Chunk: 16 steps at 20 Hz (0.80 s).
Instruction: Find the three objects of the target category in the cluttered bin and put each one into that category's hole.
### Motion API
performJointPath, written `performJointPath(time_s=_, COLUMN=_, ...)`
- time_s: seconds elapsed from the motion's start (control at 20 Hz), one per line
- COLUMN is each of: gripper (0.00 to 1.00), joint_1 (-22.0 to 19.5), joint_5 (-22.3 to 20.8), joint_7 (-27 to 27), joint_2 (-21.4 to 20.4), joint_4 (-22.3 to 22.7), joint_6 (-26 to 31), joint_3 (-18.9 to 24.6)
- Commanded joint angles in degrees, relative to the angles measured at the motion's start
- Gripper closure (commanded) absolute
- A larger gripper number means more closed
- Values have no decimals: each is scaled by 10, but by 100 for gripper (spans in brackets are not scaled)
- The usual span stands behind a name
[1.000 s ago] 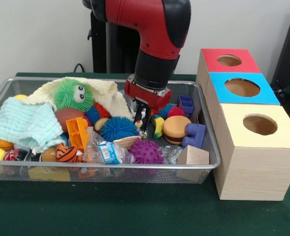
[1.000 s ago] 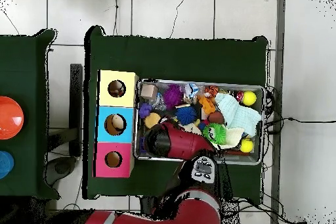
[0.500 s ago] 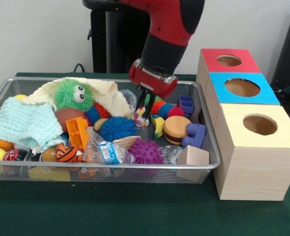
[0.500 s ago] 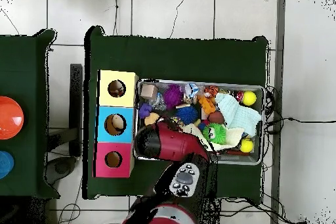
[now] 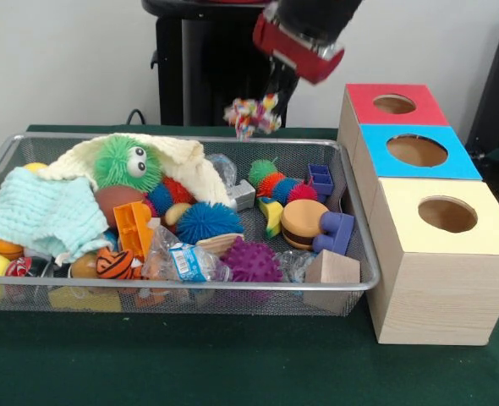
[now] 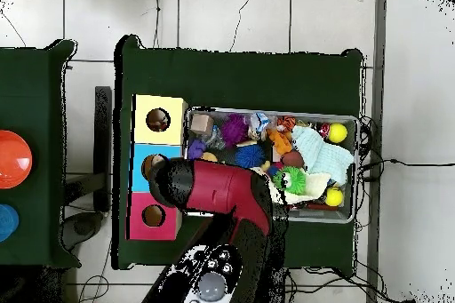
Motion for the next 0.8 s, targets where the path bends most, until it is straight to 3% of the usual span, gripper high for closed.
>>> performJointPath(time_s=0.05, gripper=100, joint_1=-10, joint_5=9, joint_7=95, joint_2=-28, joint_4=-85, joint_6=95, joint_3=-8)
performJointPath(time_s=0.4, gripper=100, joint_1=13, joint_5=21, joint_7=139, joint_2=-42, joint_4=-64, joint_6=107, joint_3=-9)
performJointPath(time_s=0.65, gripper=100, joint_1=25, joint_5=39, joint_7=162, joint_2=-34, joint_4=-81, joint_6=132, joint_3=-8)
performJointPath(time_s=0.8, gripper=100, joint_1=14, joint_5=59, joint_7=153, joint_2=-21, joint_4=-86, joint_6=90, joint_3=17)
